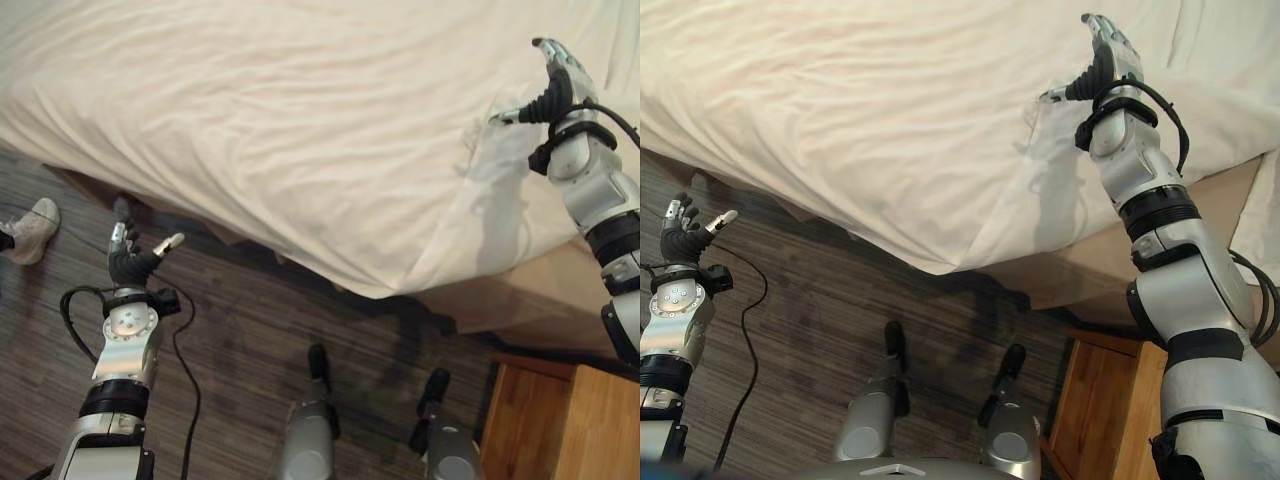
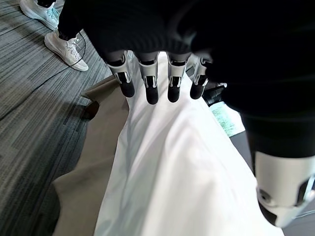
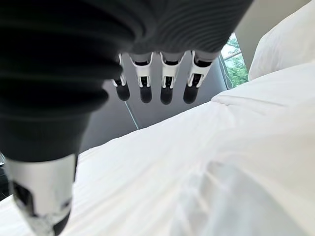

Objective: Making the bed.

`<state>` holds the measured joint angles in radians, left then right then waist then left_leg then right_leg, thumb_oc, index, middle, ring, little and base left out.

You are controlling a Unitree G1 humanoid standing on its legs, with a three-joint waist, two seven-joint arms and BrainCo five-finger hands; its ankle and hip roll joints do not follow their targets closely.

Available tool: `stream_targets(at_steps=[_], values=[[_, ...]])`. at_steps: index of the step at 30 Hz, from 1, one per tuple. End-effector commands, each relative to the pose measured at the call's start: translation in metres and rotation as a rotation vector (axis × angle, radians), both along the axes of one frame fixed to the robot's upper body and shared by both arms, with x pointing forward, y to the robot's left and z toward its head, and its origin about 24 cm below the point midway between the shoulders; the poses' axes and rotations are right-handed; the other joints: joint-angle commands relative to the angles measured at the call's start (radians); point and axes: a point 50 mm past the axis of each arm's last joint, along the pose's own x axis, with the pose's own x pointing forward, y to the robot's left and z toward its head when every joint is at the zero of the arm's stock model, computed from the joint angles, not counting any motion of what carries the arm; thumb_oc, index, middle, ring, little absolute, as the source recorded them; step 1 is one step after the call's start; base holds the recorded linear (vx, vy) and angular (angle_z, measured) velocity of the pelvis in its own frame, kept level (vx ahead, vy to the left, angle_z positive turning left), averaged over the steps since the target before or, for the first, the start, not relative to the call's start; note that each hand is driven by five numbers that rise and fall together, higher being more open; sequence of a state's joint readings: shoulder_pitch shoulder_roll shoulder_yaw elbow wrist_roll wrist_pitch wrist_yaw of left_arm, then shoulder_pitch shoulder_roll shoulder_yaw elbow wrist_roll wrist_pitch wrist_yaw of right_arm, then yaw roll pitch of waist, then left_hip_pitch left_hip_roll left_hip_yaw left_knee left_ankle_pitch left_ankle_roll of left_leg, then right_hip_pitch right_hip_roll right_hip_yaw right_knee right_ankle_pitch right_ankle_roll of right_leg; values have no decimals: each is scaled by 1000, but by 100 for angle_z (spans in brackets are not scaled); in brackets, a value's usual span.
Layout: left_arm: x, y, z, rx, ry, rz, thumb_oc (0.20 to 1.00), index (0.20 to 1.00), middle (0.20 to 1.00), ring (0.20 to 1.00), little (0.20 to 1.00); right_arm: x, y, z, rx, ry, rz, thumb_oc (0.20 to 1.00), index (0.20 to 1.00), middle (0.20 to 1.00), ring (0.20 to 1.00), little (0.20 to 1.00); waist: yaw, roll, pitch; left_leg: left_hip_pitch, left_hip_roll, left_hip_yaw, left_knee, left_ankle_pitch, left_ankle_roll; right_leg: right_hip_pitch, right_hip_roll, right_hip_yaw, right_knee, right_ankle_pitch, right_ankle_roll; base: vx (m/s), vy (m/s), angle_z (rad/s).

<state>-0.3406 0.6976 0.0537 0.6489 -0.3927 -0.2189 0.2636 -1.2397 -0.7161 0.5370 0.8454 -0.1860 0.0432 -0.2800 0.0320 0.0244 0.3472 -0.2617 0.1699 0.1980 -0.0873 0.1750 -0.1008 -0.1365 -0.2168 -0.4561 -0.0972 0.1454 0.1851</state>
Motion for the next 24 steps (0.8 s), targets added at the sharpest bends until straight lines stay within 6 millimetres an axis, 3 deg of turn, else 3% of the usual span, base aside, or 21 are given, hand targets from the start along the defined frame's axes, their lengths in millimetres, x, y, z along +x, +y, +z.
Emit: stream_targets(at_steps=[1, 10, 14, 16, 23, 24], values=[[6, 15, 50, 66, -155, 8, 1000, 1000, 1000, 1000, 1000, -10, 10, 61, -83, -184, 4, 1000, 1000, 1000, 1000, 1000, 3, -42, 2, 110, 128, 72, 0, -23, -161, -131, -52, 41, 24, 45, 53, -14, -60, -2], [6, 15, 51, 89, -141, -6, 1000, 1000, 1000, 1000, 1000, -38, -18, 122, -204, -341, -140, 1000, 1000, 1000, 1000, 1000, -17, -7, 49, 20, 160, 127, 0, 35, -161, -222, -76, 15, 32, 64, 62, -46, -36, 1], [0, 22, 48, 71, -137, 19, 1000, 1000, 1000, 1000, 1000, -47, -23, 139, -247, -381, -186, 1000, 1000, 1000, 1000, 1000, -27, 2, 68, -19, 176, 146, 0, 51, -161, -283, -69, 32, 35, 72, 62, -88, 29, -4], [0, 24, 51, 56, -156, 34, 1000, 1000, 1000, 1000, 1000, -47, -25, 139, -229, -382, -188, 1000, 1000, 1000, 1000, 1000, -27, 4, 79, -35, 178, 151, 0, 55, -161, -322, -59, 54, 37, 77, 60, -73, 41, -30], [23, 6, 60, 33, -182, -12, 1000, 1000, 1000, 1000, 1000, -25, -30, 101, -106, -250, -177, 1000, 1000, 1000, 1000, 1000, -40, 31, 113, -55, 169, 171, 5, 39, -161, -400, -53, 116, 41, 97, 56, -46, 14, -28], [26, 3, 62, 29, -188, -21, 1000, 1000, 1000, 1000, 1000, -21, -32, 93, -95, -217, -179, 570, 570, 570, 570, 570, -43, 37, 117, -58, 164, 173, 3, 37, -161, -407, -55, 121, 40, 100, 57, -45, 24, -11]])
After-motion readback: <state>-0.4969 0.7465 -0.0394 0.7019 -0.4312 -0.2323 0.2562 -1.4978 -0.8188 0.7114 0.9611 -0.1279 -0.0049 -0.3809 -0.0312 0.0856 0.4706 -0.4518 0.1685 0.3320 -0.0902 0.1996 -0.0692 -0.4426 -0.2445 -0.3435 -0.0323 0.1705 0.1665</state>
